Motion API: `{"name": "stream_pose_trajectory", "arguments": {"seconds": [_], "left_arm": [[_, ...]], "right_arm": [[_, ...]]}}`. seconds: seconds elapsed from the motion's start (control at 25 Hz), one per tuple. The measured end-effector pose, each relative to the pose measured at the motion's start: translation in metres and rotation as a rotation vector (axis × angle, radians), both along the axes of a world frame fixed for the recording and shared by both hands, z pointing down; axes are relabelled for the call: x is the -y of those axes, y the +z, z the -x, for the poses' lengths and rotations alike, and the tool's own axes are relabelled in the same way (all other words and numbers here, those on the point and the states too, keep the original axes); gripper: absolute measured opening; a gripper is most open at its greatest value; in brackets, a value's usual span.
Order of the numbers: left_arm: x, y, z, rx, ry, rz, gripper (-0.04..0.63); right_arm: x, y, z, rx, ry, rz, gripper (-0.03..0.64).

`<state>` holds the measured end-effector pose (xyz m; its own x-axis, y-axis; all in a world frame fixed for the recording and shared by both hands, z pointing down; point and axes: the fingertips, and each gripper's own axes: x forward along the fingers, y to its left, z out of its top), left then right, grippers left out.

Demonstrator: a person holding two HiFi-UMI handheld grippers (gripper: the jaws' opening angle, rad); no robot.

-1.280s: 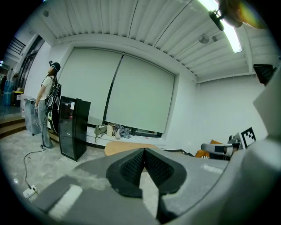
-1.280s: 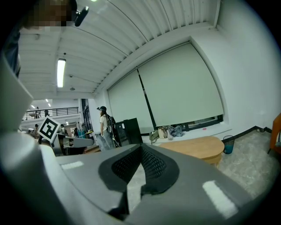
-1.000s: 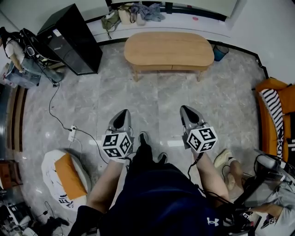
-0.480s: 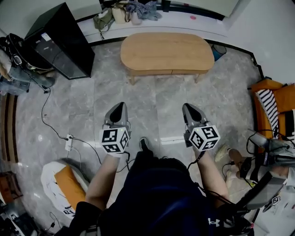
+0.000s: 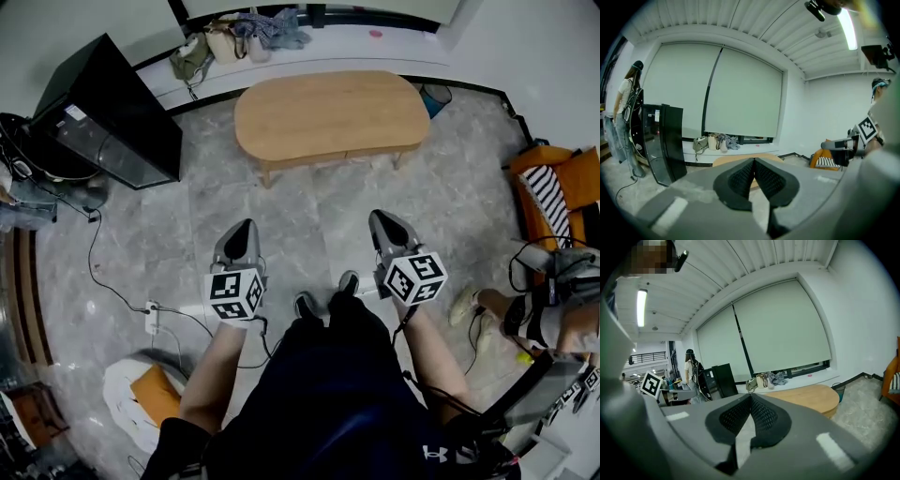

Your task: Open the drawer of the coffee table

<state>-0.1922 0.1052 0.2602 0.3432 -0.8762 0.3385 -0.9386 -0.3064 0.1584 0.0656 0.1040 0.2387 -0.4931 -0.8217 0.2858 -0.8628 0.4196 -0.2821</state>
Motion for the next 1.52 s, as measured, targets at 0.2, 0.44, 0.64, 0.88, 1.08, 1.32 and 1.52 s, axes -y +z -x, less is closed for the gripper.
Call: {"name": "stream_pose_trajectory", "arguments": {"seconds": [0.2,0.44,0.64,0.88,1.08,1.32,1.52], "left_arm": [[0.023,0.009,-0.016,0.03,0.014,0.013,0.002],[0.059,0.023,-0.038,0.082,0.019,0.042,0.002],[0.099,0.039,-0.067,0.114,0.013,0.071,0.002],[0.128,0.077,-0.088,0.015,-0.082,0.177,0.002],[0.141,0.095,-0.089,0.032,-0.121,0.218,0.002],[0.15,0.12,-0.073,0.065,-0.155,0.244,0.003],[0.169,0.163,-0.059,0.101,-0.146,0.271,0.003]], "right_arm": [[0.029,0.021,-0.011,0.028,-0.003,0.027,0.002],[0.082,0.044,-0.027,0.081,-0.012,0.065,0.002],[0.134,0.065,-0.05,0.095,-0.049,0.098,0.002],[0.183,0.111,-0.072,0.092,-0.116,0.155,0.003],[0.211,0.137,-0.08,0.108,-0.129,0.197,0.003],[0.232,0.17,-0.081,0.11,-0.144,0.228,0.003],[0.249,0.211,-0.078,0.101,-0.136,0.256,0.003]]}}
